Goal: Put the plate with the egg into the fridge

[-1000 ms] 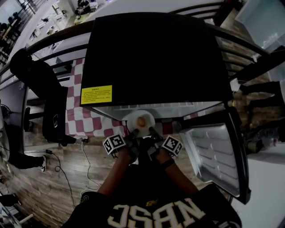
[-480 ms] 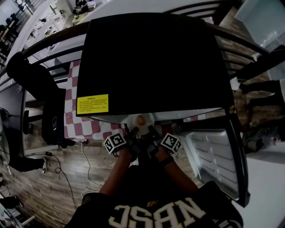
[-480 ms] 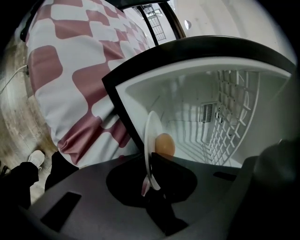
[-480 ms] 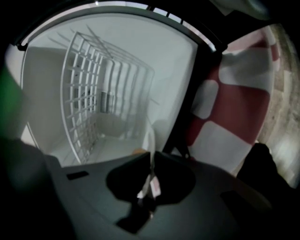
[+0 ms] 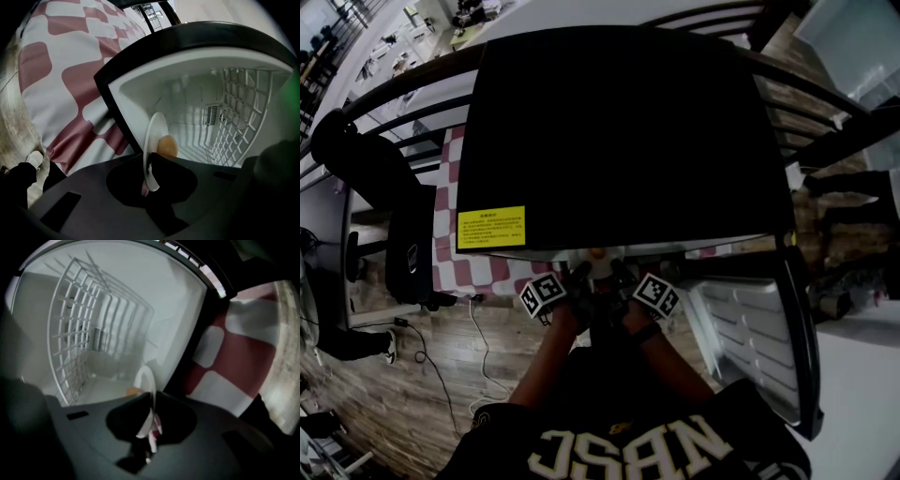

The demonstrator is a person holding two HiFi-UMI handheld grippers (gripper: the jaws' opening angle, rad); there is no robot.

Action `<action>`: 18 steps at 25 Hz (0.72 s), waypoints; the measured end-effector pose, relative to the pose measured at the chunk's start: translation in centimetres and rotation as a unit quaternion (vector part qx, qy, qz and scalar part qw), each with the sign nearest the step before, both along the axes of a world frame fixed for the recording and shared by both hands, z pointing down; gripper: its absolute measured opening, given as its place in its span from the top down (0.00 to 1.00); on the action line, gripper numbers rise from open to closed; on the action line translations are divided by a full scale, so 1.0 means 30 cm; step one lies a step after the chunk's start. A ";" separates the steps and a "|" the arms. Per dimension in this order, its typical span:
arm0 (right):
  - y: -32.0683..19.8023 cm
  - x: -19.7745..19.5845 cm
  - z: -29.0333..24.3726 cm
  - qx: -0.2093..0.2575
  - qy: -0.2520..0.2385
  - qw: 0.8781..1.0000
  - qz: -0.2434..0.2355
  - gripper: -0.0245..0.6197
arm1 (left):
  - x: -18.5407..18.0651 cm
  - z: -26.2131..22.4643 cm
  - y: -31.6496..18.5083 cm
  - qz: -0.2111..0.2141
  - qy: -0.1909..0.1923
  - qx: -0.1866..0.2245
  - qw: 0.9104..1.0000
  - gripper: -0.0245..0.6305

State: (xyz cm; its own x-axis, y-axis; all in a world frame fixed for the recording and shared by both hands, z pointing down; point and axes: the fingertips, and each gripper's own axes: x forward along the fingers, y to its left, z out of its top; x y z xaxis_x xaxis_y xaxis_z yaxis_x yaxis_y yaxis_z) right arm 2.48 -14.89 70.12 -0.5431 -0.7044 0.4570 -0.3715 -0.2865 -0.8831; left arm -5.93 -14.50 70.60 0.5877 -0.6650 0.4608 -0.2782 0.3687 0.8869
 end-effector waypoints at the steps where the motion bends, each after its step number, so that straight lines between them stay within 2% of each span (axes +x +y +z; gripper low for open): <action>1: -0.005 -0.001 0.001 0.001 0.002 1.000 0.000 0.90 | -0.002 0.001 -0.005 -0.002 0.000 0.001 1.000 0.90; 13: -0.061 -0.004 0.008 -0.004 0.003 1.000 0.014 0.91 | -0.011 0.007 -0.064 -0.014 0.009 0.003 1.000 0.90; 18: -0.073 -0.003 0.008 0.001 0.006 1.000 0.017 0.91 | -0.007 -0.003 -0.071 -0.003 -0.011 0.008 1.000 0.90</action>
State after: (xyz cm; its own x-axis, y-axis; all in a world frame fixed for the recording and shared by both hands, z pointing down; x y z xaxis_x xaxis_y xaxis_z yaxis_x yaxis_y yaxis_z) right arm 2.38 -17.07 70.35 -0.5134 -0.7239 0.4609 -0.3715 -0.2966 -0.8798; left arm -6.14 -16.62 70.51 0.5735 -0.6758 0.4631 -0.2964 0.3559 0.8863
